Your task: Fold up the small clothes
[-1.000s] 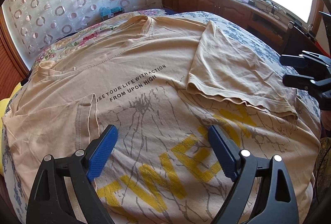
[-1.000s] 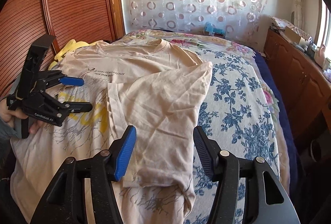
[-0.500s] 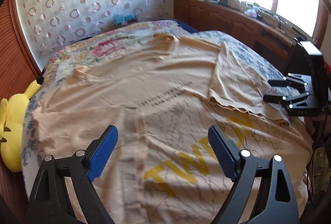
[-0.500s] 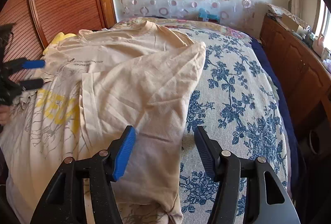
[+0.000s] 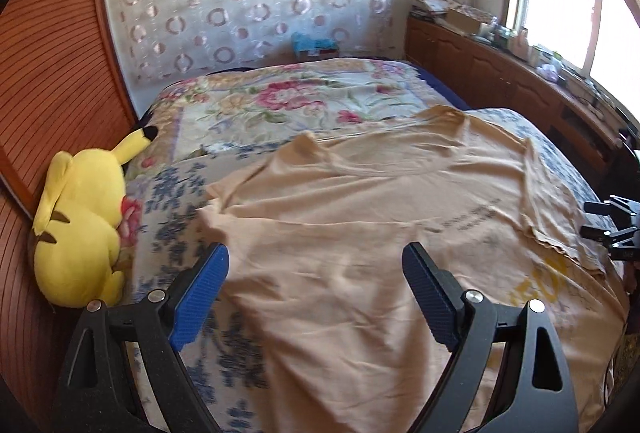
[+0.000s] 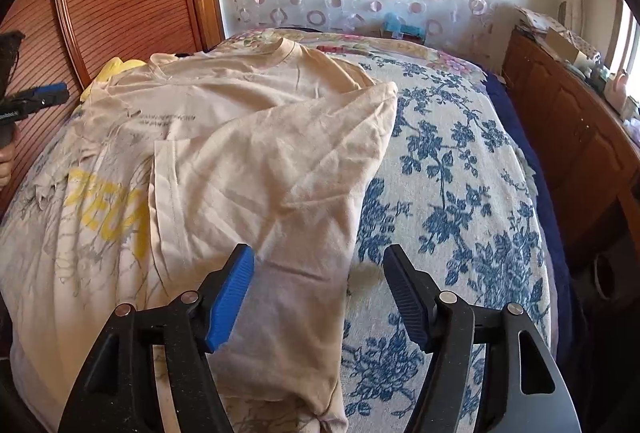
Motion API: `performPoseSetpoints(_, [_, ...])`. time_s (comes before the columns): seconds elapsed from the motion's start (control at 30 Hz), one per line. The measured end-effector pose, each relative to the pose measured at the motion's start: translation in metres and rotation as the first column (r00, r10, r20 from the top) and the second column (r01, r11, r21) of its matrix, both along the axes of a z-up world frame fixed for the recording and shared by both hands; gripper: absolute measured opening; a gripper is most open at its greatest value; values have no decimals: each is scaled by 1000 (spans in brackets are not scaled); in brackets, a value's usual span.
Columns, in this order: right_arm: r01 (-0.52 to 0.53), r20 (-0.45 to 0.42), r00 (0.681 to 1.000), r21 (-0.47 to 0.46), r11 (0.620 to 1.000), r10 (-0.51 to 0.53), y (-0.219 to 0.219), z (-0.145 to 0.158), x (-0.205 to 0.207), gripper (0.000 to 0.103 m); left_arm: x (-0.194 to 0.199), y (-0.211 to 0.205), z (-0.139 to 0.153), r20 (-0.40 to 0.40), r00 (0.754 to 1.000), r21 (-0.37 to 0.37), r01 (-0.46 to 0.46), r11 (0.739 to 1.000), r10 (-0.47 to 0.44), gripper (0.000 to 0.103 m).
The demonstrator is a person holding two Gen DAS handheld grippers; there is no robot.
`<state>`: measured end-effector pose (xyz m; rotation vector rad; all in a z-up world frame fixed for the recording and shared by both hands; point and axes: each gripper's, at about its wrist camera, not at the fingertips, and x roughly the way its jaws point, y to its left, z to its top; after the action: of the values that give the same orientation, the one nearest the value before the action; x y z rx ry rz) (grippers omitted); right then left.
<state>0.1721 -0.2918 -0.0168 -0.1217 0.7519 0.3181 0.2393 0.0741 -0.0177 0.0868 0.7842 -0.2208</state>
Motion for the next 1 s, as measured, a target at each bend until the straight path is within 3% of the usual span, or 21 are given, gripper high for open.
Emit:
performPoseSetpoints(0.2, [1,17,1000,6,1000,-1,-8,19,34,69,25,32,-13,-22,998,-21,-60,998,60,86])
performPoseSetpoints(0.53, [-2,-33,999,2,1000,2,-6,13,115,69,56,55,-45,-102,992,-46,-77,996,72,64])
performPoseSetpoints(1.0, [-21,-28,999,-34,999,20,4,6,149,69,69,55,-52,-124,991,-31,-59,998,55,60])
